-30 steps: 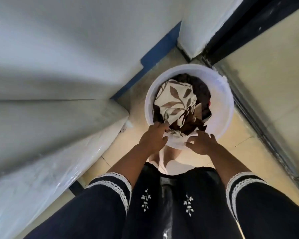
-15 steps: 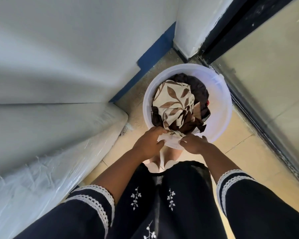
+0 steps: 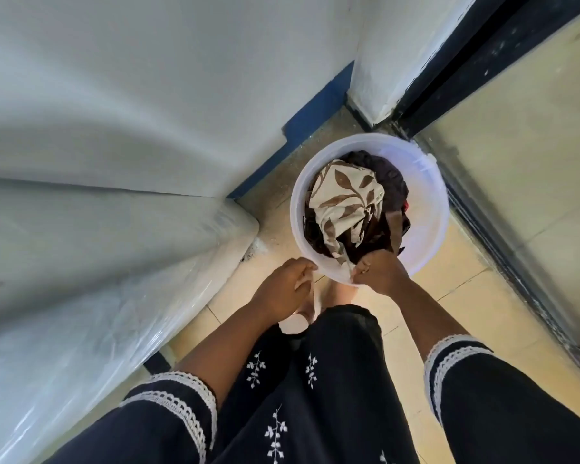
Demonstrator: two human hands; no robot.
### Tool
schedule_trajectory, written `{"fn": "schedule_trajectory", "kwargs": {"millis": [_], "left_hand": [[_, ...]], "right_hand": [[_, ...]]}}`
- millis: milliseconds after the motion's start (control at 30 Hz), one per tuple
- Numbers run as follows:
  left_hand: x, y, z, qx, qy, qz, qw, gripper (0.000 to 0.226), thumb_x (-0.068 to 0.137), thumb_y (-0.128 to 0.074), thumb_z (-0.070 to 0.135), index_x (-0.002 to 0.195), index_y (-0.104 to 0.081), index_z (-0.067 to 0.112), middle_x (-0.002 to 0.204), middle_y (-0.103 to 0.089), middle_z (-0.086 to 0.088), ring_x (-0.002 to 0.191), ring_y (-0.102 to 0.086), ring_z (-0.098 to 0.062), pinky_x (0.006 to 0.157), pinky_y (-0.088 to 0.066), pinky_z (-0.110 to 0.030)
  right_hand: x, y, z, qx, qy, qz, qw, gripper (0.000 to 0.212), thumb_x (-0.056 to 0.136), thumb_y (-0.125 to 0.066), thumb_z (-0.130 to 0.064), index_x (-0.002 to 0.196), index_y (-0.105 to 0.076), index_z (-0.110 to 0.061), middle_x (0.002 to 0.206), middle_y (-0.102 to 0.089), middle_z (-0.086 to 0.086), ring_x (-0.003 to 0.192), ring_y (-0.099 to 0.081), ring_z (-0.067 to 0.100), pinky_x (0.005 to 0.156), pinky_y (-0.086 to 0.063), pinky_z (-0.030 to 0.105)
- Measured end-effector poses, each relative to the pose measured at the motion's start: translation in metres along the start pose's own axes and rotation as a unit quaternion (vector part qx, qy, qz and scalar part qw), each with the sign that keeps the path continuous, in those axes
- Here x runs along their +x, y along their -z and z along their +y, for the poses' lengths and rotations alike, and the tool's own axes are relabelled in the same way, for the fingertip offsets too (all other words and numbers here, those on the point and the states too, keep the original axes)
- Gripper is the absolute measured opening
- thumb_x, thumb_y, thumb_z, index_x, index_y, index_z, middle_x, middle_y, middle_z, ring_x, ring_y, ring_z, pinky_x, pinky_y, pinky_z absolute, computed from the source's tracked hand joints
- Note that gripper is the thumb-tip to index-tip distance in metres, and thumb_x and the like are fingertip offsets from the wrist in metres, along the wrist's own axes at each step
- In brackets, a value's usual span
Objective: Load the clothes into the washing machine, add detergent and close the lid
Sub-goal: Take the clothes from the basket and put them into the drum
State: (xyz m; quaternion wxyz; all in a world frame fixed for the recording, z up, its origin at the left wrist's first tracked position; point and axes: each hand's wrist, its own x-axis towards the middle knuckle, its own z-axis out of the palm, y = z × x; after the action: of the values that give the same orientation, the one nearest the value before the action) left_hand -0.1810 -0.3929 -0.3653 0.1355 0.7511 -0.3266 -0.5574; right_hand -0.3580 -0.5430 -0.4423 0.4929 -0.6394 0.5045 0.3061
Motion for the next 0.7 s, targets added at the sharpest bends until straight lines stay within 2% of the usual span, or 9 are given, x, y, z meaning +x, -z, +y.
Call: {"fn": "schedule_trajectory", "kwargs": {"millis": [67, 167, 267, 333, 400, 467, 600, 667, 700], "left_hand": [[-0.023, 0.007, 0.013, 0.003, 0.008, -0.010, 1.000, 0.031, 0.094, -0.057, 0.016, 0.125, -0.056, 0.024, 0.127, -0.058, 0.004, 0.112, -0.056, -0.011, 0.093, -0.045, -0.025], [-0.064, 0.026, 0.044, 0.001, 0.029, -0.027, 0.999, 0.038, 0.092, -0.063, 0.020, 0.129, -0.053, 0.022, 0.128, -0.056, 0.000, 0.114, -0.054, -0.014, 0.091, -0.040, -0.021], [-0.101, 0.047, 0.080, 0.030, 0.029, -0.049, 0.998, 0.061, 0.085, -0.074, 0.032, 0.138, -0.045, 0.019, 0.131, -0.051, -0.004, 0.118, -0.051, -0.019, 0.096, -0.042, -0.028], [-0.124, 0.060, 0.101, 0.036, 0.014, -0.038, 0.999, 0.082, 0.076, -0.079, 0.045, 0.143, -0.037, 0.022, 0.132, -0.048, -0.003, 0.117, -0.051, -0.019, 0.096, -0.045, -0.031], [-0.143, 0.069, 0.119, -0.002, -0.011, -0.007, 1.000, 0.103, 0.063, -0.083, 0.057, 0.146, -0.028, 0.030, 0.137, -0.046, -0.003, 0.119, -0.051, -0.020, 0.098, -0.048, -0.036], [-0.165, 0.080, 0.136, -0.051, -0.051, 0.047, 0.996, 0.112, 0.057, -0.084, 0.057, 0.146, -0.020, 0.036, 0.144, -0.042, -0.006, 0.127, -0.049, -0.023, 0.101, -0.049, -0.042], [-0.196, 0.103, 0.164, -0.082, -0.140, 0.142, 0.976, 0.098, 0.072, -0.076, 0.035, 0.152, -0.019, 0.036, 0.145, -0.038, -0.010, 0.126, -0.045, -0.022, 0.100, -0.044, -0.040], [-0.208, 0.116, 0.169, -0.060, -0.193, 0.171, 0.964, 0.069, 0.080, -0.068, 0.027, 0.144, -0.040, 0.022, 0.137, -0.047, -0.013, 0.124, -0.049, -0.027, 0.101, -0.043, -0.034], [-0.213, 0.122, 0.172, -0.048, -0.209, 0.182, 0.960, 0.055, 0.084, -0.067, 0.022, 0.136, -0.049, 0.016, 0.131, -0.053, -0.012, 0.121, -0.053, -0.028, 0.100, -0.043, -0.032]], "right_hand": [[-0.042, 0.011, -0.020, 0.076, 0.015, -0.003, 0.997, 0.011, 0.074, -0.083, -0.011, 0.072, -0.074, -0.017, 0.074, -0.070, -0.005, 0.074, -0.064, 0.015, 0.062, -0.048, 0.024], [-0.114, 0.024, -0.059, 0.260, 0.026, 0.013, 0.965, 0.017, 0.079, -0.078, -0.001, 0.074, -0.067, -0.014, 0.077, -0.068, -0.002, 0.075, -0.062, 0.013, 0.071, -0.048, 0.021], [-0.178, 0.041, -0.100, 0.407, 0.036, 0.014, 0.913, 0.017, 0.090, -0.062, 0.002, 0.084, -0.061, -0.014, 0.088, -0.064, 0.005, 0.084, -0.060, 0.021, 0.081, -0.050, 0.031], [-0.222, 0.056, -0.130, 0.493, 0.051, 0.002, 0.868, 0.024, 0.094, -0.049, 0.004, 0.090, -0.061, -0.015, 0.089, -0.060, 0.007, 0.079, -0.060, 0.020, 0.073, -0.054, 0.036], [-0.259, 0.072, -0.156, 0.555, 0.081, -0.001, 0.828, 0.029, 0.094, -0.041, 0.008, 0.091, -0.061, -0.014, 0.085, -0.060, 0.006, 0.070, -0.062, 0.013, 0.060, -0.053, 0.029], [-0.303, 0.085, -0.178, 0.599, 0.106, -0.009, 0.794, 0.030, 0.093, -0.040, 0.008, 0.091, -0.063, -0.012, 0.080, -0.062, 0.005, 0.068, -0.065, 0.011, 0.055, -0.054, 0.025], [-0.369, 0.104, -0.203, 0.613, 0.173, -0.061, 0.769, 0.025, 0.095, -0.042, 0.003, 0.098, -0.064, -0.008, 0.085, -0.065, 0.011, 0.082, -0.067, 0.025, 0.058, -0.057, 0.028], [-0.393, 0.107, -0.210, 0.572, 0.219, -0.082, 0.786, 0.023, 0.096, -0.042, 0.003, 0.104, -0.062, -0.003, 0.085, -0.067, 0.015, 0.073, -0.071, 0.023, 0.055, -0.056, 0.026], [-0.402, 0.106, -0.212, 0.532, 0.234, -0.067, 0.811, 0.023, 0.097, -0.044, 0.002, 0.106, -0.064, -0.005, 0.090, -0.069, 0.015, 0.076, -0.071, 0.022, 0.058, -0.056, 0.027]]}}
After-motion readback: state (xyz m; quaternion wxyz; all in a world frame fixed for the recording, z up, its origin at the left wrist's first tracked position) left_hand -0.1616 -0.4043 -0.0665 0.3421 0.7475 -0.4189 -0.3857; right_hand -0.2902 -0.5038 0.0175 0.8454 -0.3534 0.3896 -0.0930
